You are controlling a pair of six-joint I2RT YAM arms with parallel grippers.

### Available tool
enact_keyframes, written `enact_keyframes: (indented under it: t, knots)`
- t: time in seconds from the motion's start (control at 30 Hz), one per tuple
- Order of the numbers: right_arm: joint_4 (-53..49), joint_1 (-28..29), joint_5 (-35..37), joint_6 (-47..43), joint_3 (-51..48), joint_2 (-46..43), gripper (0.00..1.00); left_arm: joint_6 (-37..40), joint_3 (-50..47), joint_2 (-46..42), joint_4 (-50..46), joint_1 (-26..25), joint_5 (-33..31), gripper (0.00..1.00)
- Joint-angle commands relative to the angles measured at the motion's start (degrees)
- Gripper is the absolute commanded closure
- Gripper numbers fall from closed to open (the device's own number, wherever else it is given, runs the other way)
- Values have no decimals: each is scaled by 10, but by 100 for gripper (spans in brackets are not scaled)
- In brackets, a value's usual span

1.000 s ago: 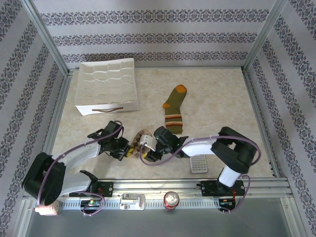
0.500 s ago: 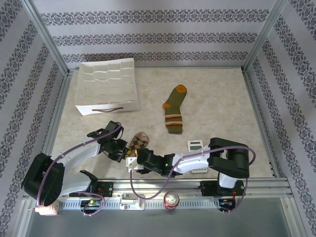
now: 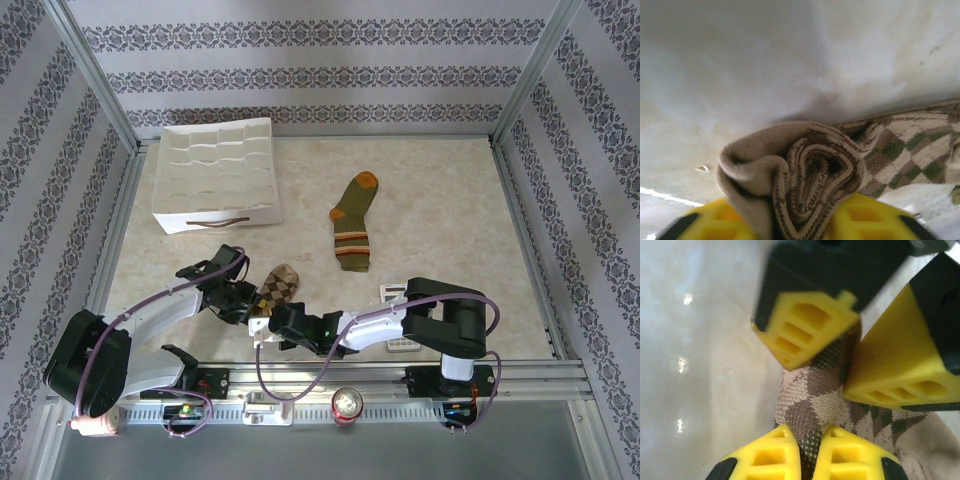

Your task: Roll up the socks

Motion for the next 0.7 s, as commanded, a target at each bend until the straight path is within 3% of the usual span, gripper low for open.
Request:
enact_keyframes:
  t: [0.0, 0.07, 0.2, 0.37, 0.5, 0.67]
  knots:
    - [-44, -21, -61, 54, -23, -11, 100, 7, -9, -20, -43, 20, -8, 53]
    - [-49, -39, -110, 93, -41, -22, 100, 18, -1, -35, -43, 35, -3, 39]
    - [-52, -79, -216, 155, -72, -25, 100, 50, 18, -55, -50, 58, 5, 30]
    - [-64, -133, -346, 205, -84, 2, 100, 67, 12, -76, 11, 60, 32, 30]
    - [-49, -167, -381, 246, -101, 12, 100, 93, 7, -97, 26, 50, 29, 35]
    - [-52, -196, -420, 270, -103, 31, 100, 71, -24, -128, 43, 25, 23, 42]
